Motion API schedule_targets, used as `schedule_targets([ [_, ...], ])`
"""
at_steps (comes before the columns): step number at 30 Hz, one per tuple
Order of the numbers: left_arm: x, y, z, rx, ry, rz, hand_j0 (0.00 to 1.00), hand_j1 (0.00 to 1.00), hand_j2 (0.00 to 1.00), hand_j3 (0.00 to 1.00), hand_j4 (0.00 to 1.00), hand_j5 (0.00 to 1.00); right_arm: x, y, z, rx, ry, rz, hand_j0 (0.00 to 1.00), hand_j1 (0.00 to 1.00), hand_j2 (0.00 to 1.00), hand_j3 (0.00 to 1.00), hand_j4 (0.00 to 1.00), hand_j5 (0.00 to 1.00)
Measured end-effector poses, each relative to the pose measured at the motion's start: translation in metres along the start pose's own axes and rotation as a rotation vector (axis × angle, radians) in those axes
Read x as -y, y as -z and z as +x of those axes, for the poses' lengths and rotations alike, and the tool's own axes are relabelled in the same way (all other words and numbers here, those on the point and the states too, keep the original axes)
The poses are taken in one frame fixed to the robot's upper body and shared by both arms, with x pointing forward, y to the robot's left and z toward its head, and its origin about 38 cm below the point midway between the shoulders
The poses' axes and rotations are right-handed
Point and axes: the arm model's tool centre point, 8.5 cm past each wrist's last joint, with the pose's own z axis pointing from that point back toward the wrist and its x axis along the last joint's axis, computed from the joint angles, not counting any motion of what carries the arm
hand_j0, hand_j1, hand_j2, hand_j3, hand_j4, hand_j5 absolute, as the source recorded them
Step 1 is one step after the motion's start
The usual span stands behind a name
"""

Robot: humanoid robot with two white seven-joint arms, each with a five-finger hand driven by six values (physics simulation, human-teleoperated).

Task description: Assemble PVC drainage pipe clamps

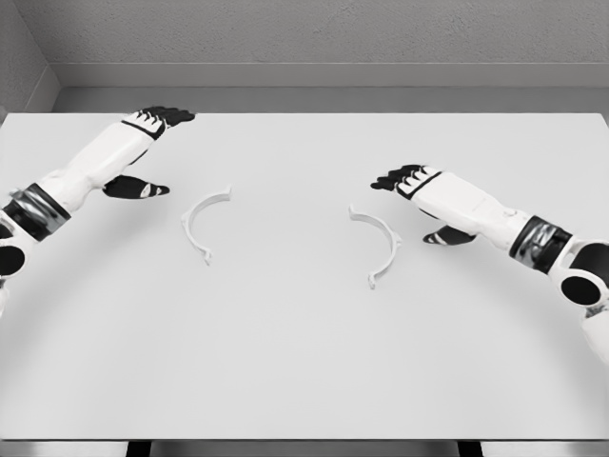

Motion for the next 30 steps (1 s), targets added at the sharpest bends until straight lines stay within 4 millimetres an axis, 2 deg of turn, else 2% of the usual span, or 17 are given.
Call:
schedule_targets([
  [5, 0.021, 0.011, -0.001, -0.006, -0.037, -0.036, 1.00, 1.00, 1.00, 1.00, 1.00, 1.00, -0.004, 0.005, 0.009, 0.024, -0.005, 0.020, 1.00, 1.00, 1.00, 1.00, 1.00, 1.00],
  [8, 0.018, 0.030, -0.002, -0.004, -0.043, -0.033, 1.00, 1.00, 1.00, 1.00, 1.00, 1.00, -0.006, 0.008, 0.013, 0.036, -0.007, 0.029, 1.00, 1.00, 1.00, 1.00, 1.00, 1.00],
  [11, 0.035, 0.034, -0.004, -0.020, -0.069, -0.062, 1.00, 1.00, 1.00, 1.00, 1.00, 1.00, -0.009, 0.010, 0.015, 0.043, -0.005, 0.039, 1.00, 1.00, 1.00, 1.00, 1.00, 1.00],
  [13, 0.034, 0.037, -0.007, -0.027, -0.070, -0.063, 1.00, 1.00, 1.00, 1.00, 1.00, 1.00, -0.010, 0.010, 0.016, 0.046, -0.004, 0.041, 1.00, 1.00, 1.00, 1.00, 1.00, 1.00],
  [30, 0.045, 0.024, -0.026, -0.097, -0.092, -0.090, 1.00, 1.00, 1.00, 1.00, 1.00, 1.00, -0.015, 0.022, 0.016, 0.047, 0.017, 0.045, 1.00, 1.00, 1.00, 1.00, 1.00, 1.00],
])
